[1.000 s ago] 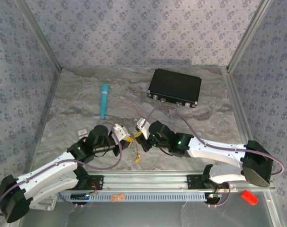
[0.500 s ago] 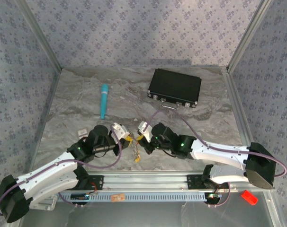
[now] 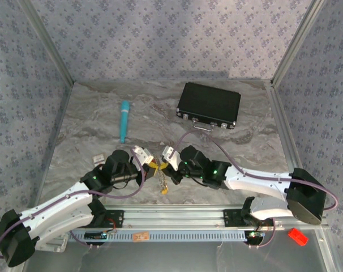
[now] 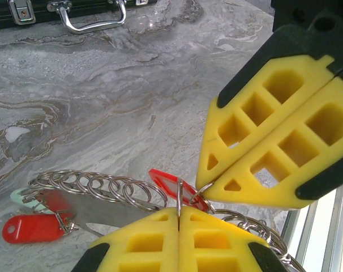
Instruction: Put the keys on the keyring
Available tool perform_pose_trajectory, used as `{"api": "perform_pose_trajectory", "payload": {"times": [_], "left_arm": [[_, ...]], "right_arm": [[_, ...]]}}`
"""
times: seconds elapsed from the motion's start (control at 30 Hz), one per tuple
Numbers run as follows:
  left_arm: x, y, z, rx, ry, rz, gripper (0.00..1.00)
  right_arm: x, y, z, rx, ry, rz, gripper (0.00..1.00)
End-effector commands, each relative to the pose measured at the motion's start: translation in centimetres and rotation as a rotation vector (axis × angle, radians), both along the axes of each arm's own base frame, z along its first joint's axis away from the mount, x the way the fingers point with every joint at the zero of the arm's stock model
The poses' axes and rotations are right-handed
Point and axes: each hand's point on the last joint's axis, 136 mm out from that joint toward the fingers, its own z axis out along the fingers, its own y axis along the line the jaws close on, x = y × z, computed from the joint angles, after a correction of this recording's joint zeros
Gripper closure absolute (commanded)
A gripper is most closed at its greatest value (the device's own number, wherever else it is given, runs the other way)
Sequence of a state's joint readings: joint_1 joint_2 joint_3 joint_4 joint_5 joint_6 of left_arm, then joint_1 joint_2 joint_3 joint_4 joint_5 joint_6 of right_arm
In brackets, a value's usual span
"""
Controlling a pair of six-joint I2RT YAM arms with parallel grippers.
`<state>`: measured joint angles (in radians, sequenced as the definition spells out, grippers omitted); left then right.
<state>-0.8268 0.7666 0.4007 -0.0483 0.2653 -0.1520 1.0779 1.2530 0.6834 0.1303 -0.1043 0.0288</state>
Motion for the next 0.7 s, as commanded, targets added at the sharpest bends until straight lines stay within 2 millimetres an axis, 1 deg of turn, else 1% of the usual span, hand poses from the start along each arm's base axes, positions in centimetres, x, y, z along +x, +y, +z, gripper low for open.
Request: {"api": "perform_pose_trajectory", "payload": {"times": [0.0, 0.47, 0.67], "left_arm": [[-0.1, -0.9, 1.7, -0.071, -0.028, -0.024, 1.00], [-0.2, -0.9, 1.4, -0.067, -0.015, -0.024, 1.00], [-0.1, -0.8, 1.3, -0.066, -0.014, -0.021, 1.00]], "right_arm": [[0.4, 1.0, 1.7, 0.046, -0.023, 0.010, 1.00], [1.6, 0.7, 1.9, 0.052, -0.036, -0.059, 1.00], [1.6, 0.3, 2.2, 0.062, -0.038, -0.067, 1.00]]}}
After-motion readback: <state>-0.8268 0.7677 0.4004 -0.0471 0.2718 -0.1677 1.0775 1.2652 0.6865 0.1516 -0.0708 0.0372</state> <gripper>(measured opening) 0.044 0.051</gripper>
